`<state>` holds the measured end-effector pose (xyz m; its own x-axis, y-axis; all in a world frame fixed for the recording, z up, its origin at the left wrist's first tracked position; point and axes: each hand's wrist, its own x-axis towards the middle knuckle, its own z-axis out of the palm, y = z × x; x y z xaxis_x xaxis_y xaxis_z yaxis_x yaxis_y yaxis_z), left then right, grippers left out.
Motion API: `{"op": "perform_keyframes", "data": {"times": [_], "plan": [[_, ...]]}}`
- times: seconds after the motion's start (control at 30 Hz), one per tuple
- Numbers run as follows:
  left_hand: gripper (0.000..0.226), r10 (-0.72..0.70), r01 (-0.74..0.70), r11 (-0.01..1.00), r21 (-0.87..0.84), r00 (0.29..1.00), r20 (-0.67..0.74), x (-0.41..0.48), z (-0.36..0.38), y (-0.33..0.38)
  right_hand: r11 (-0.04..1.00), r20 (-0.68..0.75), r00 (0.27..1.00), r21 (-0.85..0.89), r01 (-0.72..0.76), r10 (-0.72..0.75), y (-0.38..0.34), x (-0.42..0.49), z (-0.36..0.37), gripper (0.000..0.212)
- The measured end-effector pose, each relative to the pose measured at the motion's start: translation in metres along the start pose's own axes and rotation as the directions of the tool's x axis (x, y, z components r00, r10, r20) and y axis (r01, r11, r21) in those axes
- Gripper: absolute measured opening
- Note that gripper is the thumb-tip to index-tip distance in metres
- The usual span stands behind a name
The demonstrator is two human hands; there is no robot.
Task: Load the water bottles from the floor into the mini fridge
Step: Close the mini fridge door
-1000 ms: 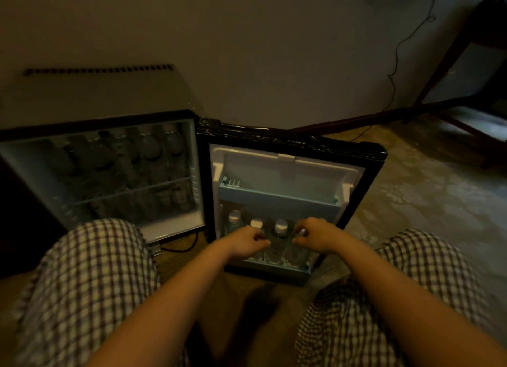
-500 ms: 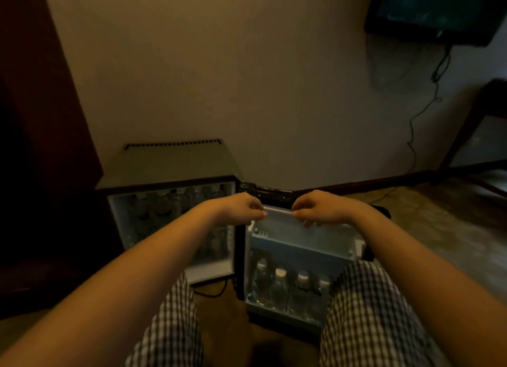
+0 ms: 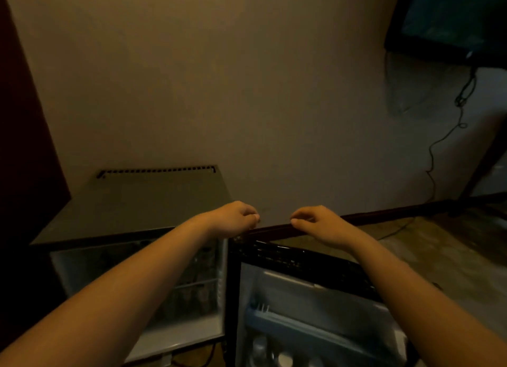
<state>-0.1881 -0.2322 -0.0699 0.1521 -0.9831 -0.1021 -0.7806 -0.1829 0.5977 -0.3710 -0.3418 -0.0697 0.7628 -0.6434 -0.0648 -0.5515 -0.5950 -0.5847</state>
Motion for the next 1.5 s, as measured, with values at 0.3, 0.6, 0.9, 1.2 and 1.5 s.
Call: {"op": "perform_keyframes", "data": {"times": [0.3,0.6,0.9,1.2,1.5], "plan": [[0.038,0.066,-0.121,0.984,0.13,0.928,0.367,0.118,0.037,0.001,0.995,0.061,0.996,-0.078,-0.06,0.064,0.075,0.08,0.003,0.027],[0.038,0.059,-0.095,0.995,0.028,0.799,0.598,0.107,0.075,0.006,0.969,0.289,0.929,0.017,-0.247,0.231,0.113,0.033,0.02,0.035],[0.05,-0.081,-0.081,0.949,0.306,0.872,0.483,0.06,0.069,0.015,0.954,0.362,0.903,0.099,-0.284,0.231,0.092,0.0,0.014,0.024],[0.059,-0.268,0.243,0.956,0.166,0.952,0.15,-0.033,0.061,0.034,0.869,0.53,0.799,0.21,-0.447,0.283,0.05,-0.031,0.018,0.017],[0.075,-0.574,0.577,0.816,0.039,0.8,0.173,-0.12,0.062,0.037,0.852,0.584,0.75,0.178,-0.492,0.311,-0.01,-0.063,0.059,0.024]]}}
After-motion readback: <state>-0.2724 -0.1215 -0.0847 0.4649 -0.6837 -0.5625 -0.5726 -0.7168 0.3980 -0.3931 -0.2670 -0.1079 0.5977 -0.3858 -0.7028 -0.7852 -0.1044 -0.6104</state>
